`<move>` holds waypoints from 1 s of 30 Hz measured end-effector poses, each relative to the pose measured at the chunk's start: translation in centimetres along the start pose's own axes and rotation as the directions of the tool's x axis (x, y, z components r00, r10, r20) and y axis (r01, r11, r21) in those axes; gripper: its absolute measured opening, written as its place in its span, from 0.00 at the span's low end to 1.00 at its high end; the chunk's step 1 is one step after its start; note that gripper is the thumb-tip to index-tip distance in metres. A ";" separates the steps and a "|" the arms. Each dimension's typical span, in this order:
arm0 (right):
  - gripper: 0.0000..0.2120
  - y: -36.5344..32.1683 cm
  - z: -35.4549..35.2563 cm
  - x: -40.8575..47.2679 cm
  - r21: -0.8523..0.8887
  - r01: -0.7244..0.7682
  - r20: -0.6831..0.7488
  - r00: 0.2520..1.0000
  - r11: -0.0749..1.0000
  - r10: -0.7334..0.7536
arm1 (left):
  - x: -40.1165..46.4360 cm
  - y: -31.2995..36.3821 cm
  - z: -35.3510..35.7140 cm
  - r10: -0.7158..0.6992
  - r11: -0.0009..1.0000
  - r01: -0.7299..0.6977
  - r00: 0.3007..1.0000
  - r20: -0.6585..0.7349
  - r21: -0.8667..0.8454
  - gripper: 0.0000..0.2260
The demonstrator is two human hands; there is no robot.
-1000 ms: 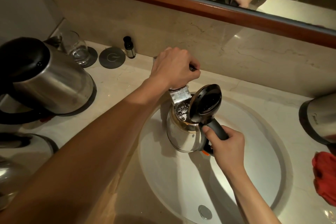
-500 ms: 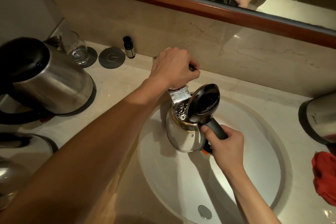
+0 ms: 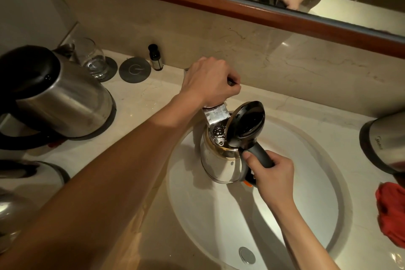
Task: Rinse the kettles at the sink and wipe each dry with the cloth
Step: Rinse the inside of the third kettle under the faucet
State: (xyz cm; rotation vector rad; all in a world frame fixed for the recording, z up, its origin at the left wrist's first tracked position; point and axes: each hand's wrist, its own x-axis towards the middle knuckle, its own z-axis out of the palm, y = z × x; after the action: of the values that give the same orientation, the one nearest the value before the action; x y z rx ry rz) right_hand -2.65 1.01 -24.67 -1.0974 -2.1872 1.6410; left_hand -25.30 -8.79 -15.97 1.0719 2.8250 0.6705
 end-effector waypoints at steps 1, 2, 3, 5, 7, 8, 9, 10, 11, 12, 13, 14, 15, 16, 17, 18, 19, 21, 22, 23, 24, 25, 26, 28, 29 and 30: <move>0.29 0.0 0.0 0.0 0.001 -0.001 0.002 1.000 1.000 0.001 | 0.0 0.0 0.0 -0.001 1.000 0.001 1.000 0.003 -0.001 0.10; 0.29 0.0 0.0 0.0 0.001 -0.002 0.005 1.000 1.000 0.002 | 0.0 0.0 0.0 -0.002 1.000 0.002 1.000 0.006 -0.003 0.10; 0.29 0.0 0.0 0.0 0.000 -0.001 0.005 1.000 1.000 0.001 | 0.0 0.0 0.1 -0.003 1.000 0.003 1.000 0.005 -0.005 0.10; 0.28 -0.1 0.0 0.0 -0.002 0.003 0.002 1.000 1.000 -0.003 | 0.0 0.0 0.1 -0.008 1.000 0.008 1.000 0.005 -0.008 0.10; 0.28 -0.1 0.1 0.0 -0.001 0.006 0.002 1.000 1.000 -0.006 | 0.0 -0.1 0.2 -0.013 1.000 0.013 1.000 0.006 -0.009 0.10; 0.28 -0.1 0.1 0.0 -0.001 0.005 0.001 1.000 1.000 -0.005 | 0.0 -0.1 0.2 -0.012 1.000 0.012 1.000 0.005 -0.008 0.10; 0.29 -0.1 0.1 0.0 -0.002 0.003 0.001 1.000 1.000 -0.003 | 0.0 -0.1 0.2 -0.010 1.000 0.010 1.000 0.004 -0.006 0.10; 0.29 -0.1 0.0 0.0 -0.001 0.000 0.001 1.000 1.000 0.000 | 0.0 -0.1 0.1 -0.007 1.000 0.007 1.000 0.002 -0.004 0.10; 0.29 -0.1 0.0 0.0 0.001 0.000 0.001 1.000 1.000 0.000 | 0.0 0.0 0.1 -0.004 1.000 0.004 1.000 0.001 -0.001 0.10; 0.29 -0.2 0.1 0.0 0.004 0.001 0.002 1.000 1.000 -0.001 | 0.0 0.0 0.0 -0.003 1.000 0.003 1.000 0.001 0.002 0.10; 0.28 -0.3 0.1 -0.1 0.008 0.002 0.002 1.000 1.000 -0.002 | 0.0 0.0 0.0 -0.005 1.000 0.005 1.000 0.002 0.002 0.10; 0.27 -0.4 0.1 -0.2 0.010 0.003 0.001 1.000 1.000 -0.003 | 0.1 0.0 0.1 -0.007 1.000 0.007 1.000 0.005 0.001 0.10; 0.26 -0.5 0.1 -0.2 0.012 0.002 0.001 1.000 1.000 -0.002 | 0.1 0.0 0.1 -0.008 1.000 0.008 1.000 0.006 0.000 0.10; 0.26 -0.6 0.1 -0.3 0.012 0.001 0.001 1.000 1.000 -0.001 | 0.1 -0.1 0.2 -0.011 1.000 0.011 1.000 0.006 -0.003 0.10; 0.25 -0.6 0.1 -0.3 0.014 -0.001 0.002 1.000 1.000 0.001 | 0.0 -0.1 0.2 -0.015 1.000 0.015 1.000 0.005 -0.006 0.10; 0.25 -0.6 0.1 -0.3 0.017 -0.004 0.004 1.000 1.000 0.004 | 0.0 -0.1 0.2 -0.017 1.000 0.017 1.000 0.003 -0.008 0.10; 0.25 -0.6 0.1 -0.3 0.020 -0.007 0.005 1.000 1.000 0.007 | 0.0 -0.1 0.3 -0.017 1.000 0.017 1.000 0.002 -0.009 0.10; 0.25 -0.5 0.1 -0.3 0.022 -0.010 0.008 1.000 1.000 0.010 | 0.0 -0.1 0.2 -0.013 1.000 0.013 1.000 0.003 -0.009 0.10; 0.25 -0.5 0.1 -0.3 0.020 -0.008 0.008 1.000 1.000 0.008 | 0.0 -0.1 0.2 -0.013 1.000 0.013 1.000 0.002 -0.012 0.09; 0.25 -0.5 0.1 -0.2 0.018 -0.006 0.007 1.000 1.000 0.006 | 0.0 -0.1 0.2 -0.013 1.000 0.013 1.000 0.000 -0.014 0.10; 0.25 -0.5 0.1 -0.2 0.015 -0.006 0.006 1.000 1.000 0.006 | 0.0 -0.1 0.2 -0.013 1.000 0.013 1.000 0.000 -0.014 0.10; 0.25 -0.5 0.1 -0.3 0.013 -0.007 0.005 1.000 1.000 0.007 | 0.0 -0.1 0.2 -0.013 1.000 0.013 1.000 -0.001 -0.012 0.10; 0.25 -0.6 0.1 -0.3 0.011 -0.008 0.006 1.000 1.000 0.008 | 0.0 -0.1 0.1 -0.013 1.000 0.013 1.000 -0.001 -0.011 0.10; 0.24 -0.7 0.0 -0.4 0.004 -0.011 0.006 1.000 1.000 0.011 | 0.0 0.0 0.1 -0.010 1.000 0.010 1.000 -0.001 -0.011 0.09; 0.23 -0.7 0.0 -0.4 0.003 -0.012 0.004 1.000 1.000 0.012 | 0.0 0.0 0.0 -0.011 1.000 0.011 1.000 -0.001 -0.011 0.09; 0.23 -0.8 0.0 -0.4 0.005 -0.011 0.004 1.000 1.000 0.011 | -0.1 0.0 0.1 -0.013 1.000 0.013 1.000 -0.001 -0.013 0.09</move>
State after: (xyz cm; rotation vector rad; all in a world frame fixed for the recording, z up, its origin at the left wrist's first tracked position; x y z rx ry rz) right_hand -2.71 0.62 -23.84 -1.1084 -2.1814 1.6539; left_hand -25.21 -8.77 -16.02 1.0504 2.8218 0.6875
